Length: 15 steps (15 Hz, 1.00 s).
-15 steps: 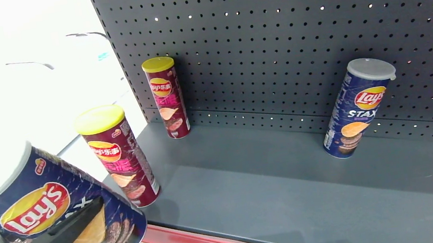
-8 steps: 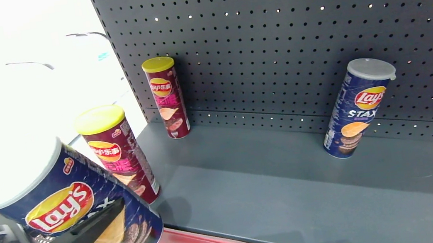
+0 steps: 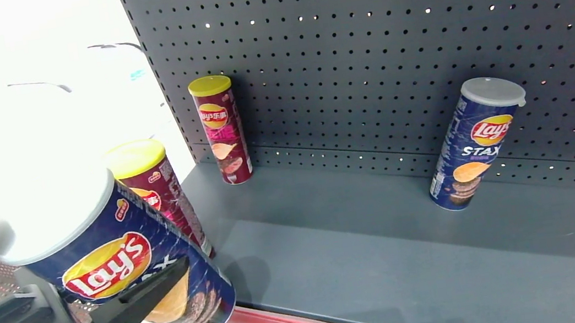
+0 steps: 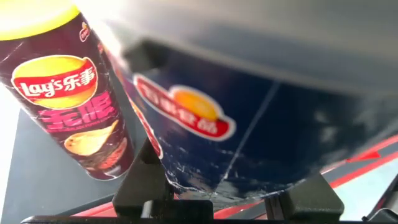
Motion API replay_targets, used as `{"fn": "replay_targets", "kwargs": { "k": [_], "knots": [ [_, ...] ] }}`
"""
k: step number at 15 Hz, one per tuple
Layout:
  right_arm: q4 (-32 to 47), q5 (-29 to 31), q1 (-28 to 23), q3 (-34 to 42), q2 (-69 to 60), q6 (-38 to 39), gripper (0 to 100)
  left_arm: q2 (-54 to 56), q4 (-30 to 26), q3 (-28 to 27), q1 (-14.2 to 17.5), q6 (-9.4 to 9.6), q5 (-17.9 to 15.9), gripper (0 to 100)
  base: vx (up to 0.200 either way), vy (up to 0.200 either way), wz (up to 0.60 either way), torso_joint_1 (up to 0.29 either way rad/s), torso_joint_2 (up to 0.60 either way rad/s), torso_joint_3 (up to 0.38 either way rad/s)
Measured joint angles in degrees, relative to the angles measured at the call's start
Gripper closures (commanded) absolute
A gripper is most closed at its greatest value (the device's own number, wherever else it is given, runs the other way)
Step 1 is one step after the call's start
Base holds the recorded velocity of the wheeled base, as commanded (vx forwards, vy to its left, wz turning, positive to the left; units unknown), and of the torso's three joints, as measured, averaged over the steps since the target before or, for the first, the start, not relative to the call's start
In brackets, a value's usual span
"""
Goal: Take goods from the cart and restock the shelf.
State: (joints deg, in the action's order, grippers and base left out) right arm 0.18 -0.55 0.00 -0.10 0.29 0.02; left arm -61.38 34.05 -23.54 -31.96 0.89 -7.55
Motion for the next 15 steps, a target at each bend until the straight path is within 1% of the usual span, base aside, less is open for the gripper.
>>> {"fn": "replay_targets", "kwargs": {
  "k": [4,9,15],
  "knots": [
    [0.0,0.0,0.0,0.0,0.0,0.0,0,-0.2,0.0,0.1,-0.3,0.0,0.0,100,0.0,0.0,0.0,0.0,0.0,0.0],
    [0.0,0.0,0.0,0.0,0.0,0.0,0,-2.8,0.3,-3.1,-1.3,0.0,0.0,100,0.0,0.0,0.0,0.0,0.0,0.0],
    [0.0,0.0,0.0,0.0,0.0,0.0,0,-5.2,-0.1,-4.1,-4.4,0.0,-0.1,100,0.0,0.0,0.0,0.0,0.0,0.0]
  ]
}}
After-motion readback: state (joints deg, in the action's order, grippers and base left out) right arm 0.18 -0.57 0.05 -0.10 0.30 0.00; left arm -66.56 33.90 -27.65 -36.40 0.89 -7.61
